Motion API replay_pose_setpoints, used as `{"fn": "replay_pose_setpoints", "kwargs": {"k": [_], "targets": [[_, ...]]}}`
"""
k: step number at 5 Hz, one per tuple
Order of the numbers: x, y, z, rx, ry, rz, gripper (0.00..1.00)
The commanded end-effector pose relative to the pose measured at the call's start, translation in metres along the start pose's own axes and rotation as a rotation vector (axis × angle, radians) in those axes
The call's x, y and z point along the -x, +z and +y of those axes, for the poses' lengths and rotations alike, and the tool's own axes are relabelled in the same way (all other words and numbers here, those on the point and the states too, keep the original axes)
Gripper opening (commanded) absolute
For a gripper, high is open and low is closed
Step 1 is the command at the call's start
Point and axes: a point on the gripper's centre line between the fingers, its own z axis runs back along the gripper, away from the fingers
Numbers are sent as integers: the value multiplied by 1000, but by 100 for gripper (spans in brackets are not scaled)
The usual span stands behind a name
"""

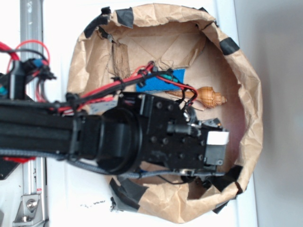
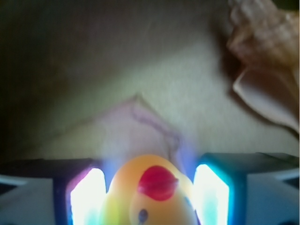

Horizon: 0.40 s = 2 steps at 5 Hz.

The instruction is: Grab the yellow duck.

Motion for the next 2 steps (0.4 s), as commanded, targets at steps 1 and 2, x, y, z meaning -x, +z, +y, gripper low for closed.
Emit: {"fn": "replay_pose_setpoints", "kwargs": {"k": [1,2], "targets": [[-2,75,4,67,-269,-50,0],[-7,127,48,104,-431,-115,0]]}}
